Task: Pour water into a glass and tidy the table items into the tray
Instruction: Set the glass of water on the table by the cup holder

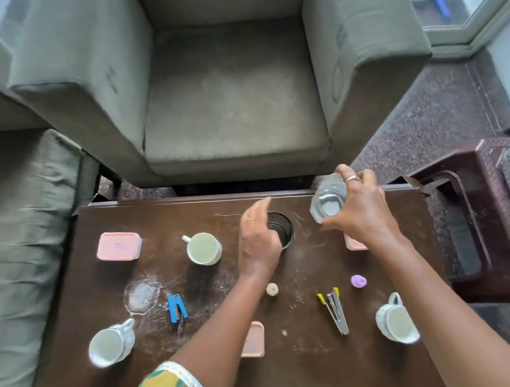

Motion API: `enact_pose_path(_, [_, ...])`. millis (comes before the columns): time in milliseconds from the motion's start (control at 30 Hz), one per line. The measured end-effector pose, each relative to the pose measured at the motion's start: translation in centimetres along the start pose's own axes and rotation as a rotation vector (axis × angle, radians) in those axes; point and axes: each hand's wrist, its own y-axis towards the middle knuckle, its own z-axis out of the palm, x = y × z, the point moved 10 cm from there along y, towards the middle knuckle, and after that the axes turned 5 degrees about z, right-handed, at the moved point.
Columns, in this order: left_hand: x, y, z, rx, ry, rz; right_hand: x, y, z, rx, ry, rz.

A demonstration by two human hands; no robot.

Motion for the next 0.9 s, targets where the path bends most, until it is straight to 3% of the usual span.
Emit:
enact_pose_path(167, [10.7, -0.5, -3.2, 0.102, 0.343, -0.368, 7.8, 1.1, 4.8, 0.064, 0.000, -0.142])
enact_pose_path(267, [15.2, -1.9, -3.3, 0.200, 0.355, -0.565, 10.6, 1.7, 8.6, 0.131, -0.003, -0.186])
enact_pose_path(467, [17.7, -2.3, -1.9, 0.266, 0.294, -0.541, 14.0, 2.2, 14.5, 0.213, -0.084, -0.238])
enact_pose_path(667, [18.1, -1.9, -2.6, 0.188, 0.192, -0.467, 15.1, 2.6, 17.2, 0.256, -0.071, -0.260])
enact_pose_path(900, [20.0, -2.1, -4.6, 0.131, 0.186, -0.528, 14.2, 2.5, 19.7, 0.296, -0.096, -0.212])
